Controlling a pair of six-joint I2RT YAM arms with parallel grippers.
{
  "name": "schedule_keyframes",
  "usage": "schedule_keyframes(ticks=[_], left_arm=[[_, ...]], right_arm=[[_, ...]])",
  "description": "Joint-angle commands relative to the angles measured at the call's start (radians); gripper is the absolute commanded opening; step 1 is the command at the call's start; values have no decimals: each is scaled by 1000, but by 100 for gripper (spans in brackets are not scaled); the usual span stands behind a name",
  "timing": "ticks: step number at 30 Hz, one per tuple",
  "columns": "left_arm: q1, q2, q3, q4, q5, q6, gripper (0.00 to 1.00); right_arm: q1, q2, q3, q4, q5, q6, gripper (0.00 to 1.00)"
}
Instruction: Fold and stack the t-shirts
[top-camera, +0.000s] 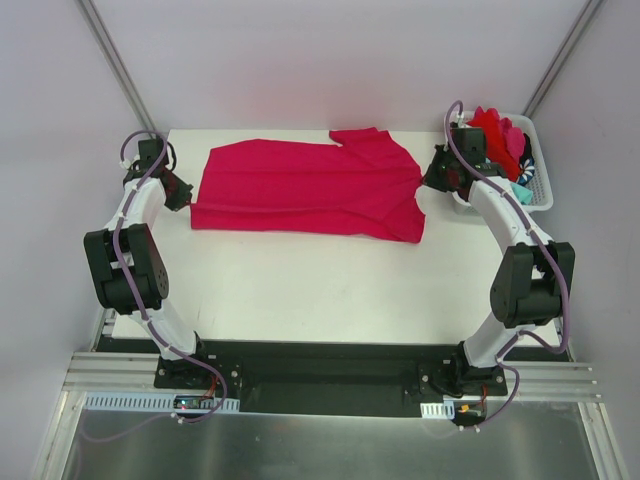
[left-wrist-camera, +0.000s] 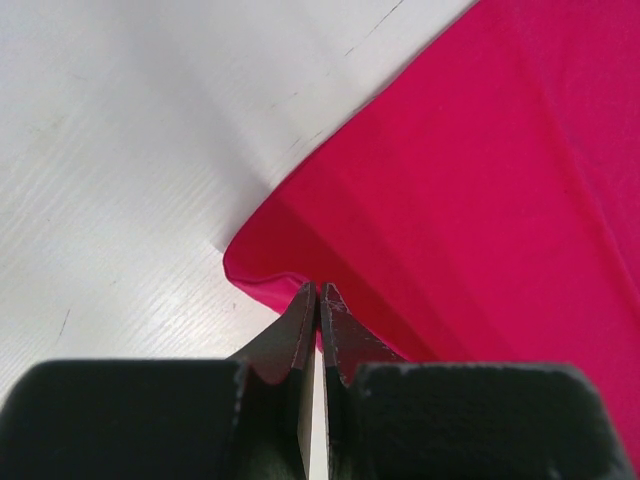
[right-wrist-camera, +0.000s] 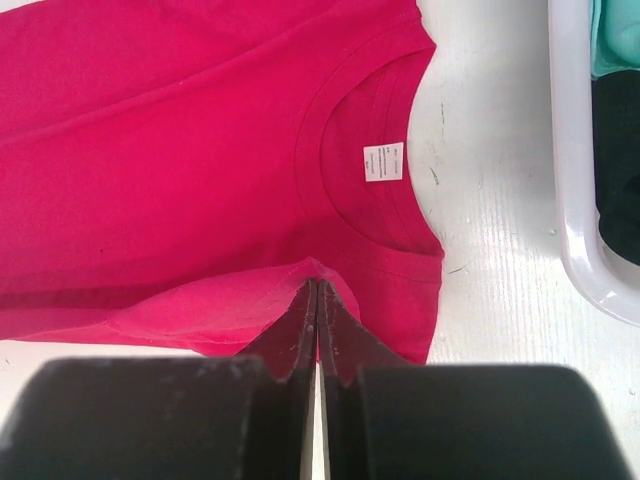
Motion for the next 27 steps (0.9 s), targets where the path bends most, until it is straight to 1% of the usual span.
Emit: schedule_keyframes(ticks=[1, 14, 27], left_arm=[[-5, 10, 39, -11, -5, -3, 0], [-3, 12, 54, -15, -5, -1, 0], [-3, 85, 116, -16, 4, -1, 0]], right_arm=[[-10, -2, 9, 46, 3, 4, 0], [-10, 21, 12, 57, 0, 4, 0], [-13, 117, 104, 63, -3, -16, 1]])
